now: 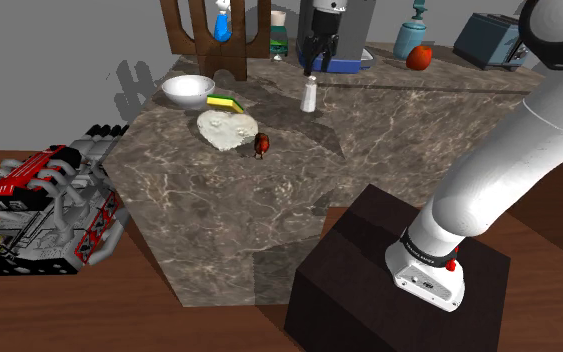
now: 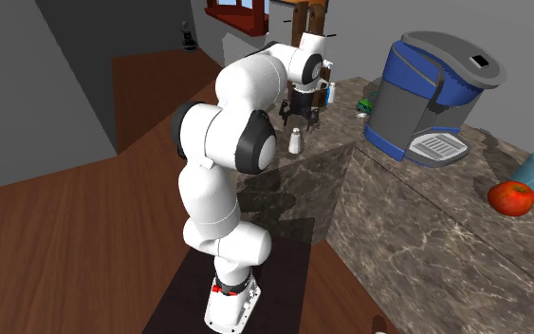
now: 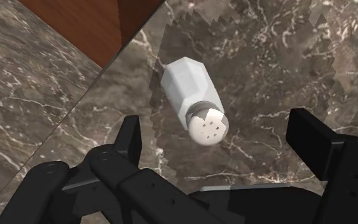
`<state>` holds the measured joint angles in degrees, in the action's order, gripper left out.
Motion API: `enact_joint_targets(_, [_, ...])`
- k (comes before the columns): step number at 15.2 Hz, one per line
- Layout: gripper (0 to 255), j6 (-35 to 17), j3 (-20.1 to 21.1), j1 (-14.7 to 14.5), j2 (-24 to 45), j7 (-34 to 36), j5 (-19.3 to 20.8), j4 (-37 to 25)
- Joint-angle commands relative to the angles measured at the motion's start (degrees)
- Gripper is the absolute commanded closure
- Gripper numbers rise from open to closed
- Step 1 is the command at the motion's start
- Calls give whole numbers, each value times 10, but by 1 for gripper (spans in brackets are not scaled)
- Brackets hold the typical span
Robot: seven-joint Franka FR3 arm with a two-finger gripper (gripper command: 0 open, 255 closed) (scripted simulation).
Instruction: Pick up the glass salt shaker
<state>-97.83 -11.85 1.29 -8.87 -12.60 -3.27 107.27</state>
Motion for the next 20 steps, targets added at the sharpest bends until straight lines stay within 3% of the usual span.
enact_joint_targets(1, [0, -12, -1, 0, 4, -3, -1, 8])
enact_joint_targets(7, [0, -47, -1, 0, 3, -5, -1, 44])
enact_joint_targets(8, [255, -47, -1, 0, 4, -5, -2, 43])
enact_joint_targets(17, [255, -47, -1, 0, 3, -5, -1, 44])
enact_joint_targets(20, [255, -24, -1, 0, 3, -3, -1, 21])
